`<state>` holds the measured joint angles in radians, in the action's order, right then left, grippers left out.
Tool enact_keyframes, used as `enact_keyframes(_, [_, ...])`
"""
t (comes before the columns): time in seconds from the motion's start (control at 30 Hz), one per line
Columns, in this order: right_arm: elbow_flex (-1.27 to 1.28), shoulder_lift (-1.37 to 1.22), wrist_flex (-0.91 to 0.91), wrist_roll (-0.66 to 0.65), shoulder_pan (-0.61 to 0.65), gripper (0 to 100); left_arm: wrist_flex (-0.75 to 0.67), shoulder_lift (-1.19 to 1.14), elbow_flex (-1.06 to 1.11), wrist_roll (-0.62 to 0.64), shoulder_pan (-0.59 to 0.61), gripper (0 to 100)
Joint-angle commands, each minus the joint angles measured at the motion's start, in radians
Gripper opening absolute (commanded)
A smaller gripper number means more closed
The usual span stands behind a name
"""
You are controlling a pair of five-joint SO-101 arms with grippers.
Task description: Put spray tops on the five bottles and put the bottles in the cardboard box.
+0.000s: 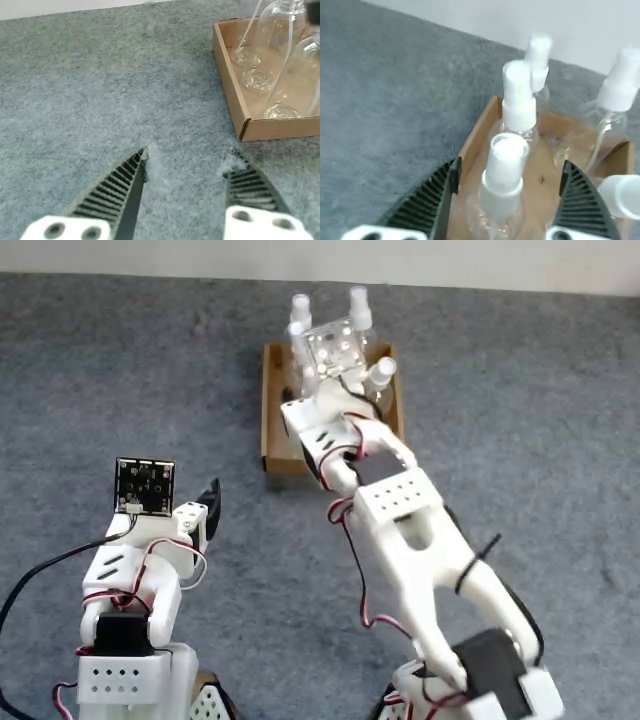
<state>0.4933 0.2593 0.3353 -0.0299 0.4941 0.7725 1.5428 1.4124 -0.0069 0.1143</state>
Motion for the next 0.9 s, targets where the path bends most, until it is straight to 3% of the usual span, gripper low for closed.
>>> enact_keyframes(0.0, [-0.058,0.170,0.108,0.002,0.007,21.8,-0.009,0.008,-0.004,-0.006,-0.016,19])
enact_keyframes(0.2, [0.102,0.460,0.298,0.002,-0.045,0.0,-0.006,0.010,-0.013,-0.006,-0.015,19])
enact_keyframes(0.37, [0.417,0.723,0.317,0.000,-0.111,0.5,0.012,0.068,-0.021,-0.006,-0.013,19])
enact_keyframes(0.47, [0.613,0.892,0.318,-0.017,-0.165,0.5,0.130,0.194,-0.015,-0.006,-0.013,19])
enact_keyframes(0.57, [0.799,1.056,0.318,-0.117,-0.216,0.5,0.262,0.312,-0.025,-0.008,-0.013,19])
enact_keyframes(0.87, [1.158,1.544,0.527,-0.169,-0.311,0.5,0.269,0.268,0.130,-0.009,-0.015,19])
